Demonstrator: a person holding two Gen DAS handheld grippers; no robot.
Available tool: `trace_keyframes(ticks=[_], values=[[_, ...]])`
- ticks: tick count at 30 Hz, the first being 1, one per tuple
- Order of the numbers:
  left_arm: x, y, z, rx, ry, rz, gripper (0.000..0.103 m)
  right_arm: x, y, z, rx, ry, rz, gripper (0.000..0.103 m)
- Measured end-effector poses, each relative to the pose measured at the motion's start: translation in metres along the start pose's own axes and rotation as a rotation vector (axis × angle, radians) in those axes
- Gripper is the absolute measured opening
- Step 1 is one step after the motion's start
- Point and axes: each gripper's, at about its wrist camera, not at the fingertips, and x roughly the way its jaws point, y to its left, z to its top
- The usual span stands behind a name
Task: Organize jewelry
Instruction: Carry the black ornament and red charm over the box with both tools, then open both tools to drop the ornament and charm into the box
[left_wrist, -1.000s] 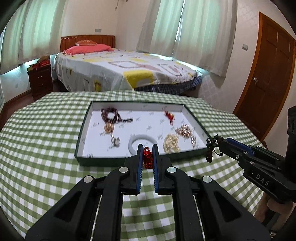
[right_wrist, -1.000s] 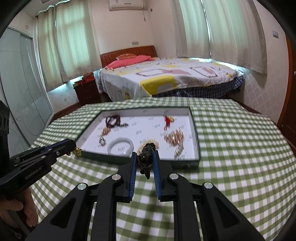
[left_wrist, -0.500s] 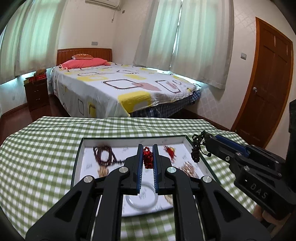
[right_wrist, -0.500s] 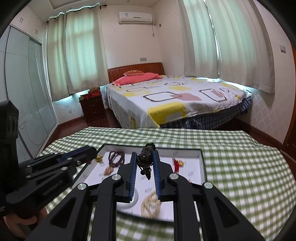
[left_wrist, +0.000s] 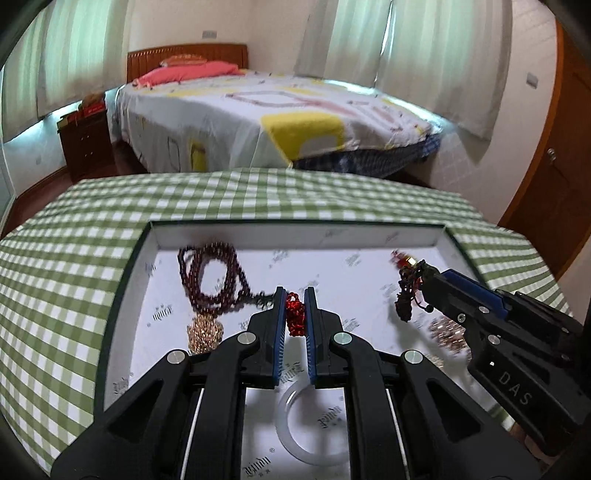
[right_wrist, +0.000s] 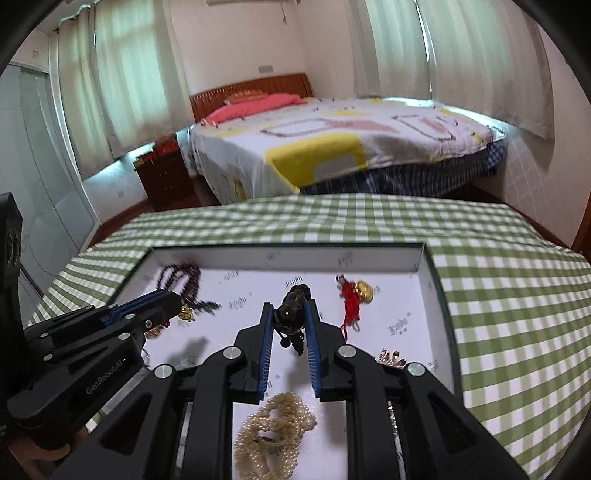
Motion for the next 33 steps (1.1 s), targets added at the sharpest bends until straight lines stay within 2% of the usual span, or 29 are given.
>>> trace_keyframes(ticks=[10, 19, 22, 23, 24, 26, 29, 33], values=[[0.018, 0.005, -0.004, -0.012, 0.054, 0.043, 0.01, 0.026, 0.002, -0.006, -0.016, 0.079, -0.023, 0.018], [0.023, 0.009, -0.002, -0.016, 0.077, 0.033, 0.011, 0.031, 0.002, -0.007, -0.021, 0.102, -0.031, 0.018], [0.022, 0.009, -0.001, -0.02, 0.079, 0.03, 0.024, 0.031, 0.003, -0.006, -0.021, 0.106, -0.03, 0.018], [0.022, 0.01, 0.0, -0.021, 0.078, 0.03, 0.035, 0.031, 0.004, -0.006, -0.021, 0.108, -0.03, 0.021], [0.02, 0.009, 0.001, -0.023, 0.07, 0.027, 0.044, 0.031, 0.003, -0.006, -0.02, 0.108, -0.03, 0.029], [0.017, 0.009, 0.001, -0.02, 0.058, 0.024, 0.049, 0.029, 0.003, -0.006, -0.015, 0.106, -0.043, 0.039], [0.013, 0.01, -0.001, -0.02, 0.057, 0.022, 0.056, 0.023, 0.001, -0.007, -0.012, 0.094, -0.051, 0.042], [-0.004, 0.013, -0.005, -0.033, 0.027, 0.022, 0.064, 0.007, 0.0, -0.006, -0.006, 0.065, -0.068, 0.055]])
